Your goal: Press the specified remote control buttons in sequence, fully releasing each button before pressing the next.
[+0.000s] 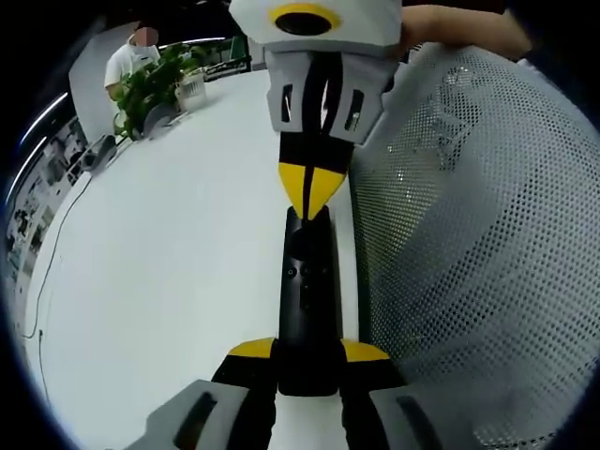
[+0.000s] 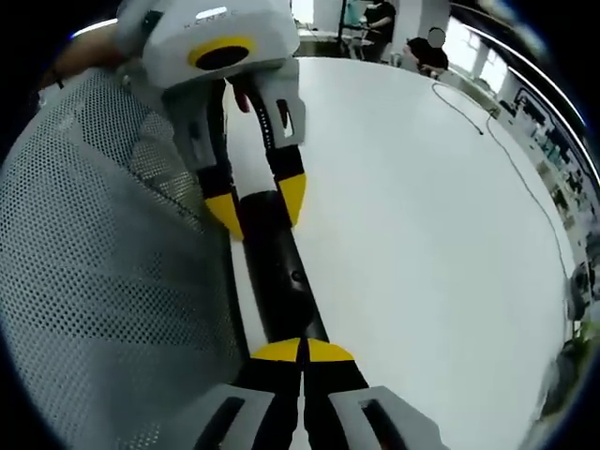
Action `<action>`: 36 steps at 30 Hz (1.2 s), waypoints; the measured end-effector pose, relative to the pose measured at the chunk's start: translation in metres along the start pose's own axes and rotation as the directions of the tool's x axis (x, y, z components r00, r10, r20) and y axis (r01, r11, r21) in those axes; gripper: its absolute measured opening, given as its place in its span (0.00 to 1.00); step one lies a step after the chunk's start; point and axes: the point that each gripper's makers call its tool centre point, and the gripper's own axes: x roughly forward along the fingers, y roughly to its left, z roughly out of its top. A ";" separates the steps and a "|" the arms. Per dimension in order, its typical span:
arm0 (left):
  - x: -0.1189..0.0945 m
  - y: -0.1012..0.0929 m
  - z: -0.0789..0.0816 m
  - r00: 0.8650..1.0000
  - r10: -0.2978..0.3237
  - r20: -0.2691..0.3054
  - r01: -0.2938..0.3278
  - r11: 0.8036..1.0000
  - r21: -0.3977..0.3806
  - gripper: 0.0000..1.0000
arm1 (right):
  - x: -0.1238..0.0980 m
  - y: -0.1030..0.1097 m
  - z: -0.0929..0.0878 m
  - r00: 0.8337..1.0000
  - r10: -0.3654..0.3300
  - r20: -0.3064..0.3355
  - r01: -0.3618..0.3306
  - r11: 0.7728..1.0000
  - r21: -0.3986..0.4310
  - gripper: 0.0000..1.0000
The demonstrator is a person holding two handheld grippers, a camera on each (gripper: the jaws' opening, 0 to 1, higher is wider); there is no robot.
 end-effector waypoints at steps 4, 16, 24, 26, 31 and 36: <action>0.000 0.000 0.000 1.000 0.000 0.001 0.000 1.000 0.000 0.24 | -0.001 -0.001 0.000 1.000 0.011 0.018 -0.011 0.999 0.034 0.00; 0.001 0.000 0.000 1.000 -0.001 0.002 0.001 1.000 0.003 0.24 | 0.002 0.005 0.010 0.998 0.023 0.052 -0.024 1.000 0.017 0.00; 0.001 -0.001 -0.001 1.000 -0.001 0.004 0.001 1.000 0.001 0.24 | 0.005 0.007 0.011 1.000 0.009 0.025 -0.007 0.998 -0.060 0.00; 0.001 -0.001 -0.001 1.000 -0.002 0.004 0.002 1.000 0.002 0.24 | 0.006 0.007 0.011 1.000 0.004 0.020 -0.002 0.997 -0.076 0.00; 0.000 -0.001 -0.001 1.000 -0.003 0.005 0.003 1.000 0.002 0.24 | 0.005 0.005 0.011 1.000 0.010 0.029 -0.009 0.998 -0.054 0.00; 0.000 0.000 -0.001 1.000 -0.002 0.005 0.002 1.000 0.001 0.24 | 0.004 0.005 0.012 0.999 0.020 0.043 -0.020 1.000 -0.010 0.00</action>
